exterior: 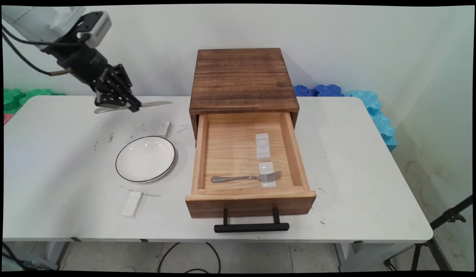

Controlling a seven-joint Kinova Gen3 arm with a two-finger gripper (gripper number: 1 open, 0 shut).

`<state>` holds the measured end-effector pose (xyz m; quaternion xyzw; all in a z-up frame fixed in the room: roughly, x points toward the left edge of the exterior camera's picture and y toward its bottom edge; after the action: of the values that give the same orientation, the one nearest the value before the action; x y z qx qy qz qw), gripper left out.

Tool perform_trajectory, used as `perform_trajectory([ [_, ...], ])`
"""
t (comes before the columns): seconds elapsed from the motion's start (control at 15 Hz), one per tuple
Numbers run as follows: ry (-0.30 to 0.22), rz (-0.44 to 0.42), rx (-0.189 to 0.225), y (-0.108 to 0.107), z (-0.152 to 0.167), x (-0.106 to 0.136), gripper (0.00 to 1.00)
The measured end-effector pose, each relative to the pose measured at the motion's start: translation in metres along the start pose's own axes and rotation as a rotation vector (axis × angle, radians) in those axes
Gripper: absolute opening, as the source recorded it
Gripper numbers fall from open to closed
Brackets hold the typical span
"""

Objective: Place the picked object into the drawer

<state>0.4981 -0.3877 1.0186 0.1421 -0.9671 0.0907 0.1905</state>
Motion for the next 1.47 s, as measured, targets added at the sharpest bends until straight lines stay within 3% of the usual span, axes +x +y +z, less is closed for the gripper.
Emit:
perform_trajectory([
  [0.4, 0.036, -0.014, -0.002, 0.016, 0.004, 0.048, 0.0],
  [0.73, 0.056, -0.032, 0.005, 0.021, 0.028, 0.093, 0.0],
  [1.13, 0.068, -0.051, 0.017, 0.021, 0.062, 0.141, 0.0],
  [1.47, 0.071, -0.064, 0.035, 0.012, 0.084, 0.166, 0.0],
])
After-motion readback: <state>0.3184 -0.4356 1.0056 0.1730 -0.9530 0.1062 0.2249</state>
